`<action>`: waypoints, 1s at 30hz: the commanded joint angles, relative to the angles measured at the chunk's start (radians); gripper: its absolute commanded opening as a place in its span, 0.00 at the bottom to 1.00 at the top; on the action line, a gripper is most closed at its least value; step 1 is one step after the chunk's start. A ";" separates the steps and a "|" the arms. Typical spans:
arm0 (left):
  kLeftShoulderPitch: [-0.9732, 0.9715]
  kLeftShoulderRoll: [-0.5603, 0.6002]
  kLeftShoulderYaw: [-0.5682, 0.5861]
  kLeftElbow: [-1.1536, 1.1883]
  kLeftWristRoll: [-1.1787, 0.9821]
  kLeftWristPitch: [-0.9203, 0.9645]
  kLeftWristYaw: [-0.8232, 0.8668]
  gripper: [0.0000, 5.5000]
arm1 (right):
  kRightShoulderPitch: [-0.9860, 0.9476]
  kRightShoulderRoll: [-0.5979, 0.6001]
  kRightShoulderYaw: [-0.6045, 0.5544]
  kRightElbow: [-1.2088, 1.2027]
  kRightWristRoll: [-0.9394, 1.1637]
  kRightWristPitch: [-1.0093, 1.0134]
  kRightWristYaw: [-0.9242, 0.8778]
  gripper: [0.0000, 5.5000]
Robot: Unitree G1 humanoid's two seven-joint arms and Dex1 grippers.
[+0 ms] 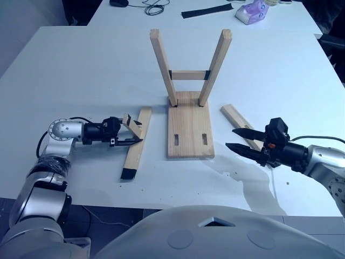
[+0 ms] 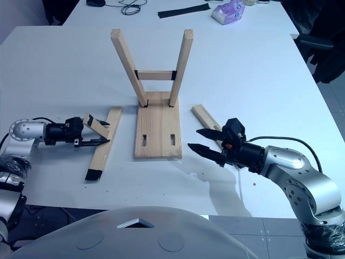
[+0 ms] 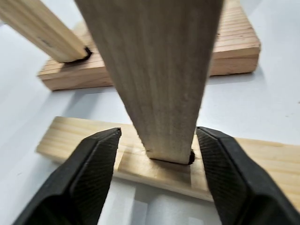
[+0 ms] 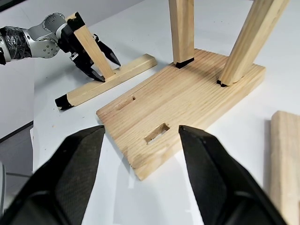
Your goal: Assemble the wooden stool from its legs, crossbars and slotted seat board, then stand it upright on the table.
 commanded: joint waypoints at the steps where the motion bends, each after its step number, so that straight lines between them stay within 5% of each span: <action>1: 0.040 -0.059 0.000 0.056 0.097 0.034 0.038 0.65 | -0.030 -0.014 -0.001 0.021 -0.016 0.007 0.006 0.53; 30: -0.041 -0.046 0.332 -0.711 -0.267 0.878 0.102 0.69 | -0.039 0.039 0.005 0.015 -0.040 -0.026 -0.017 0.53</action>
